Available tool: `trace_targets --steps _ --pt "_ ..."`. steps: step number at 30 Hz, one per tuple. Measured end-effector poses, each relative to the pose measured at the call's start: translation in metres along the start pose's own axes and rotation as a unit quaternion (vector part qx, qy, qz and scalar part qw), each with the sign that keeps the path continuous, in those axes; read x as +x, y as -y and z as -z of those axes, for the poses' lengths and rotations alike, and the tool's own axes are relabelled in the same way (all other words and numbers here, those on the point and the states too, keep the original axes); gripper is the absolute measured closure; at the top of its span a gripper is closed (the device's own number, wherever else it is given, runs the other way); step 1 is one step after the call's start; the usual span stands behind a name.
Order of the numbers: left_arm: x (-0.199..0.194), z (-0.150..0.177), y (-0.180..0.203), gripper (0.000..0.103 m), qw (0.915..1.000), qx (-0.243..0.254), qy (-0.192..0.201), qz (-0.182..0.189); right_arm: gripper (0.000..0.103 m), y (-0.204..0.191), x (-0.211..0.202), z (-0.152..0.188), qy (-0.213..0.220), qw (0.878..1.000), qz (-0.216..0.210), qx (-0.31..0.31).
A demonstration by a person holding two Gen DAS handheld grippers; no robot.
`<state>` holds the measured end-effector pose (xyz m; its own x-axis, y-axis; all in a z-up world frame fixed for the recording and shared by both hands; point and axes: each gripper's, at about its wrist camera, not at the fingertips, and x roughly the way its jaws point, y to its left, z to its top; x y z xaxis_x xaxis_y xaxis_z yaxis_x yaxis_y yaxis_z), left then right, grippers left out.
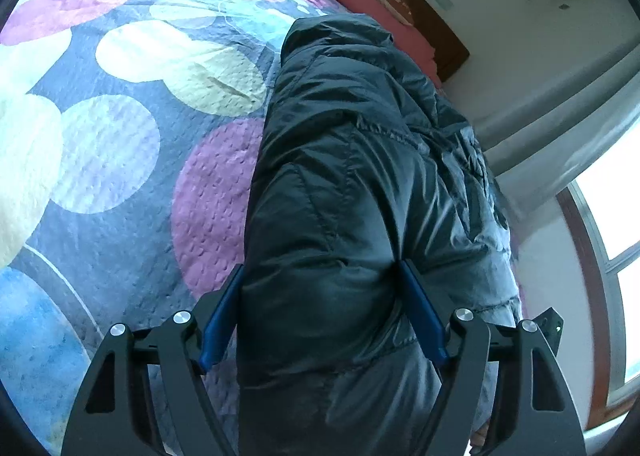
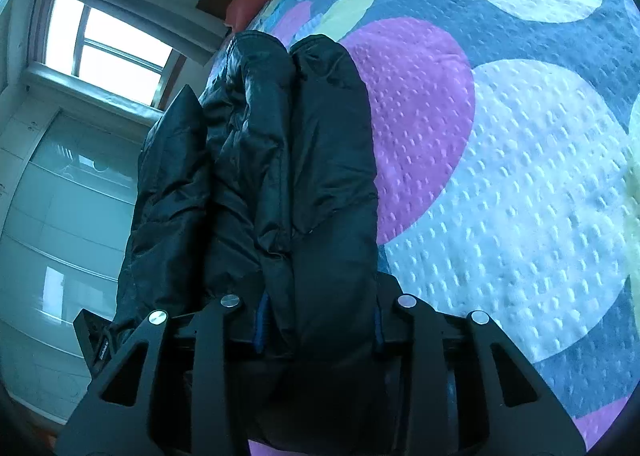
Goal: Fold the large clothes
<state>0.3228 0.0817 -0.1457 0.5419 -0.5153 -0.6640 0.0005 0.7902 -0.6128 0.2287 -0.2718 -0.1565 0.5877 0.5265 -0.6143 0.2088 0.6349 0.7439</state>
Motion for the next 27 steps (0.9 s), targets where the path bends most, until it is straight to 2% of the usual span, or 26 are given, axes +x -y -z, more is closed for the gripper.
trace_targets --steps 13,23,27 --pt "-0.013 0.005 0.011 0.027 0.9994 0.019 0.009 -0.027 0.066 0.005 -0.003 0.001 0.009 1.0 -0.011 0.011" --pt "-0.029 0.009 0.015 0.026 0.9981 0.037 0.018 -0.046 0.05 0.007 -0.023 0.009 0.022 1.0 -0.005 0.016" --pt "-0.032 0.013 0.014 0.026 0.9981 0.036 0.02 -0.047 0.049 0.011 -0.029 0.013 0.025 0.999 -0.008 0.023"
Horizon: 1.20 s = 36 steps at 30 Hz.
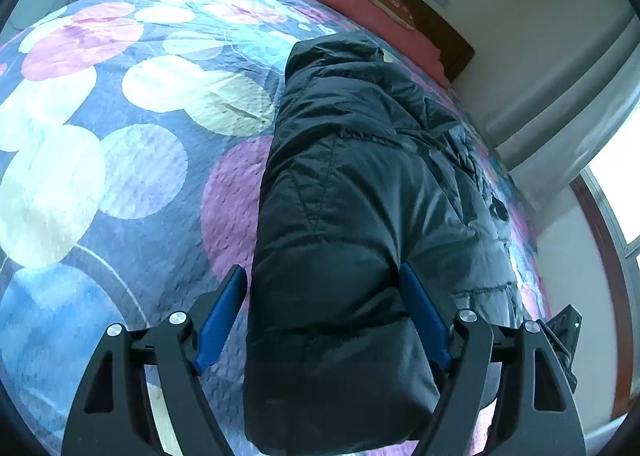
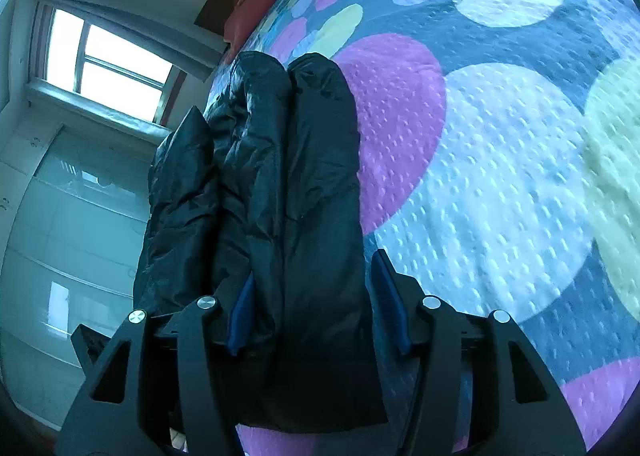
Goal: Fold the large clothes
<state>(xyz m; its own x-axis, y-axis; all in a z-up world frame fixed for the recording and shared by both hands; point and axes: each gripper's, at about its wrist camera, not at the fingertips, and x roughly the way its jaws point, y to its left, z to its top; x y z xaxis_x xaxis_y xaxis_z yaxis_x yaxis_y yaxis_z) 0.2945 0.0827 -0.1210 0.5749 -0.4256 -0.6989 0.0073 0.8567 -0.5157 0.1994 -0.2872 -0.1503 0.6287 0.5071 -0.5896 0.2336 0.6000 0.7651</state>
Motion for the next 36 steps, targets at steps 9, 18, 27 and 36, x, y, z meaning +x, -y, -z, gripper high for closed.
trace_targets --steps 9,18,27,36 --pt "-0.007 0.004 0.002 0.026 1.0 0.006 -0.001 -0.007 0.049 0.002 -0.007 0.003 0.002 1.0 -0.001 0.005" --pt "-0.014 0.006 0.009 0.026 0.9992 0.023 0.008 -0.031 0.048 -0.005 -0.022 0.007 0.021 0.999 0.031 -0.015" --pt "-0.026 0.006 0.018 0.026 0.9972 0.042 0.023 -0.057 0.048 -0.029 -0.05 0.008 0.067 0.99 0.103 -0.062" --pt "-0.025 0.011 0.034 0.026 0.9883 0.091 0.046 -0.114 0.048 -0.049 -0.055 0.016 0.087 0.967 0.203 -0.13"
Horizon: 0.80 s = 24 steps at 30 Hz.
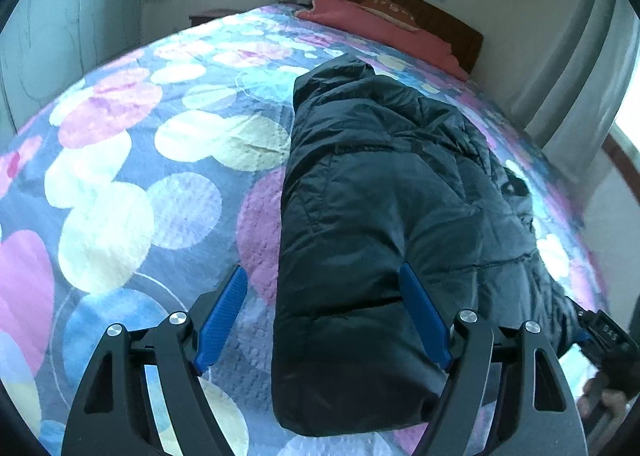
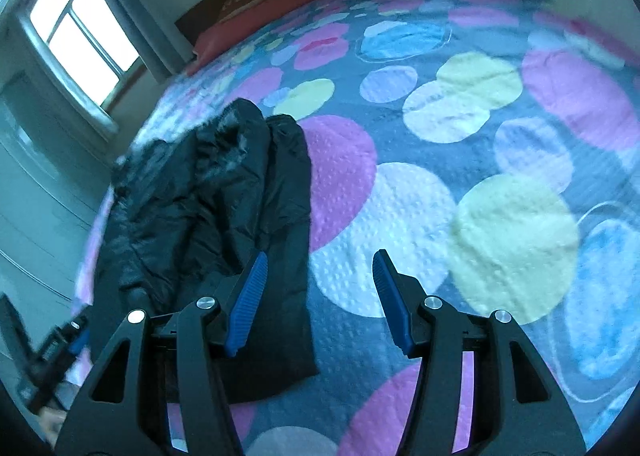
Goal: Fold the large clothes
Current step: 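Open the right tool and withdraw both tools from the jacket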
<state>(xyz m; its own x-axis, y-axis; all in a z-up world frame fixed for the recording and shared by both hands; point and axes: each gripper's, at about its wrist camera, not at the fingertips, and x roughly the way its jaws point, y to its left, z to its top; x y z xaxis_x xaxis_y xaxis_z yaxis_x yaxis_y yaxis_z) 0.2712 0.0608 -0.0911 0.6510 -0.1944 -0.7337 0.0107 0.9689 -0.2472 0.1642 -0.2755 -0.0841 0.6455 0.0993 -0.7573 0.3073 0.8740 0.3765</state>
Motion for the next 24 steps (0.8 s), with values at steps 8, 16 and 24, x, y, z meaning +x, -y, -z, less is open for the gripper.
trace_targets --steps 8,16,24 --pt "-0.011 0.003 0.008 0.026 0.9995 0.021 0.01 -0.023 0.048 -0.018 -0.011 0.008 0.025 0.997 0.049 -0.051" --pt "-0.035 0.026 0.011 0.025 0.9985 0.032 0.017 -0.042 0.038 -0.035 -0.027 0.027 0.041 0.993 0.068 -0.088" --pt "-0.067 0.04 0.013 0.02 0.996 0.039 0.044 -0.067 0.032 -0.062 -0.054 0.046 0.06 0.989 0.06 -0.122"
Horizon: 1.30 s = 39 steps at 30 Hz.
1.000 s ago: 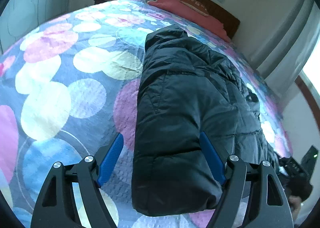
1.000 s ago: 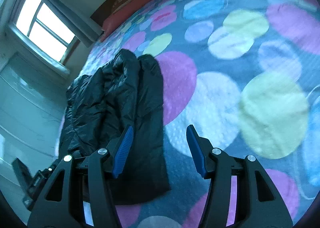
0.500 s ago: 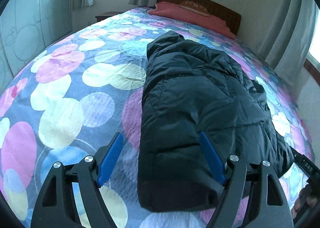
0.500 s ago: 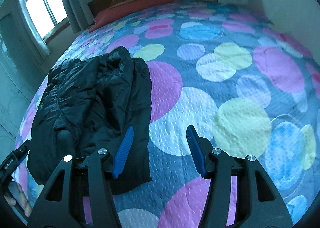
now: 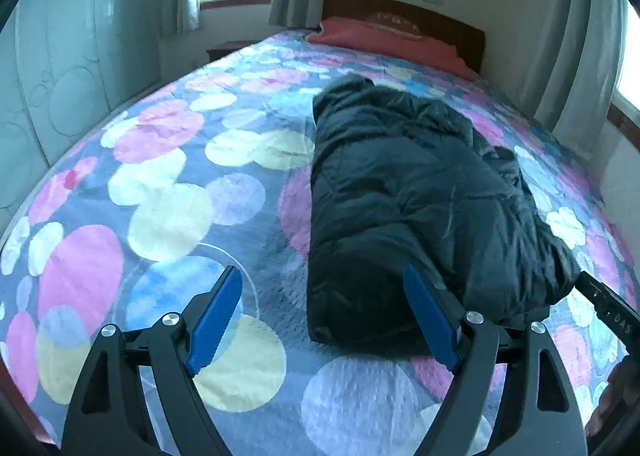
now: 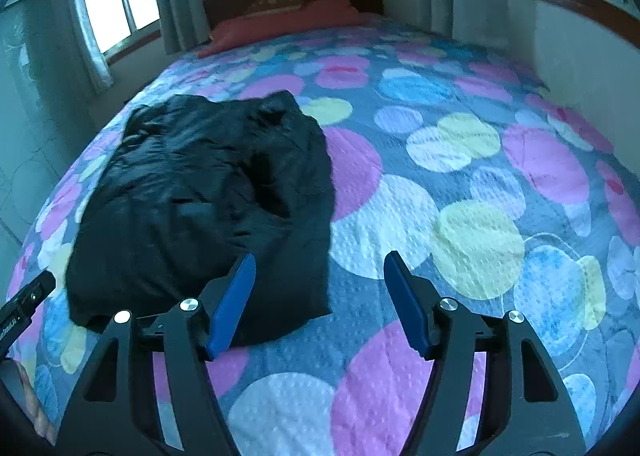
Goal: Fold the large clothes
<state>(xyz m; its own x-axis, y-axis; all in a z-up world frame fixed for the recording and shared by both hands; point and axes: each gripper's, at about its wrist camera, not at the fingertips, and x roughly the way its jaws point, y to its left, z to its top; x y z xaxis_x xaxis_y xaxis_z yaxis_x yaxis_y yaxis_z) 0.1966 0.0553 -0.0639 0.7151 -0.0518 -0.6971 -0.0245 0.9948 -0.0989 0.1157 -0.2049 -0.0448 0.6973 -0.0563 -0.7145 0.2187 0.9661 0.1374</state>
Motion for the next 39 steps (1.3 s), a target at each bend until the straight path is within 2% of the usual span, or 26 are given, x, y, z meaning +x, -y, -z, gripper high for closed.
trace_targets --steps 3,10,14,39 --pt "-0.017 -0.003 0.001 0.018 0.9997 0.005 0.023 -0.012 0.026 -0.012 -0.019 -0.003 0.022 1.0 -0.003 -0.014" --pt "-0.049 -0.009 0.007 0.017 0.9974 0.021 0.061 -0.033 0.02 -0.035 -0.054 -0.009 0.059 0.997 -0.014 -0.042" --pt "-0.06 -0.008 0.011 0.017 0.9951 0.034 0.079 -0.049 0.019 -0.042 -0.06 -0.008 0.067 0.996 -0.017 -0.049" --pt "-0.079 -0.005 0.015 0.017 0.994 0.029 0.093 -0.05 0.018 -0.052 -0.07 -0.005 0.079 0.995 -0.027 -0.053"
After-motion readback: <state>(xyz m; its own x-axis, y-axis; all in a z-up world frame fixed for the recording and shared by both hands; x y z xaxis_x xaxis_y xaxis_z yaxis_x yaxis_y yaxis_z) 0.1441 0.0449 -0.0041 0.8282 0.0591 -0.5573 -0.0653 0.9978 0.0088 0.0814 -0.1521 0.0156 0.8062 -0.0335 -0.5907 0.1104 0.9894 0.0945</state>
